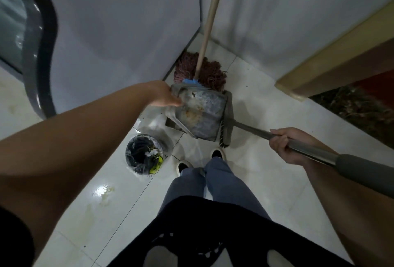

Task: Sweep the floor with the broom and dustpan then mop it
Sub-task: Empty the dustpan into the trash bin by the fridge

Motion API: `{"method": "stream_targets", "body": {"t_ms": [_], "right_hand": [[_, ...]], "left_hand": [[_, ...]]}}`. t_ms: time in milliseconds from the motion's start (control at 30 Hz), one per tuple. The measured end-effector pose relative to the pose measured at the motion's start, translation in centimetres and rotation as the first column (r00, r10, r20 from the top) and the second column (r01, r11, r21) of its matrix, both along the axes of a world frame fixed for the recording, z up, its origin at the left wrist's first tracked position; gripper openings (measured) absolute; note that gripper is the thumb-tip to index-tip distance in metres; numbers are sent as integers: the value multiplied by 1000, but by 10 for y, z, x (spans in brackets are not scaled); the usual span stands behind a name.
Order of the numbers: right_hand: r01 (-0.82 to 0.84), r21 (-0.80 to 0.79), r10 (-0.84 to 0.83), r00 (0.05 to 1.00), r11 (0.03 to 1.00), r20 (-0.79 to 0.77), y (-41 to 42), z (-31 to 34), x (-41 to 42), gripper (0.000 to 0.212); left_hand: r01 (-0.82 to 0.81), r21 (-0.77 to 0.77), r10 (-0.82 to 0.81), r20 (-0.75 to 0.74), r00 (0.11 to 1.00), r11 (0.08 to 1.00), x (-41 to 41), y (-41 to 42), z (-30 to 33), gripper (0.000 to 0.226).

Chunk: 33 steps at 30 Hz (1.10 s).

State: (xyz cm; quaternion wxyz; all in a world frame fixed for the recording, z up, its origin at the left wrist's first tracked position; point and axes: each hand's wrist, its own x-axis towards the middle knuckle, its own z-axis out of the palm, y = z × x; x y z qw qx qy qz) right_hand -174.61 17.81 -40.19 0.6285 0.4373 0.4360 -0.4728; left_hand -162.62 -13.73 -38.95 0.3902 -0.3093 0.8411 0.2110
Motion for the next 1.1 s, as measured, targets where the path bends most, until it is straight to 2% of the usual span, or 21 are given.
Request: {"method": "stream_targets", "body": {"t_ms": [133,167,267,367,600,800,1033,1100], "right_hand": [[5,7,-6,994,1000,111,1,-22,2,63],[-20,13,18,992,1000,125,-1,-26,3,59],[-118,-20,120,987,993,108,-15,-34,8,27],[-194,-48,196,979,980,46,-38,-41,13,19],[-179,-64,178,984,982,-9,-87,-59,32,26],[-117,-80,126,985,990,119,-99,-84,40,38],[-245,18,244,967,969,68,-105,-101,48,33],[-321,74,321,947,944,15,-108,-107,56,28]], "left_hand": [[-36,-22,35,-36,999,999,8,-14,-10,48],[-39,-21,38,-42,998,999,11,-18,-12,47],[-36,-36,33,-66,997,999,20,-28,-14,47],[9,-71,-14,-68,998,997,26,-37,-20,51],[114,-138,-125,-73,990,984,32,-51,-60,54],[123,-125,-136,-104,985,984,46,-63,-104,47],[115,-135,-126,-78,989,984,59,-71,-150,48],[6,-144,-30,-169,985,990,62,-66,-164,47]]}}
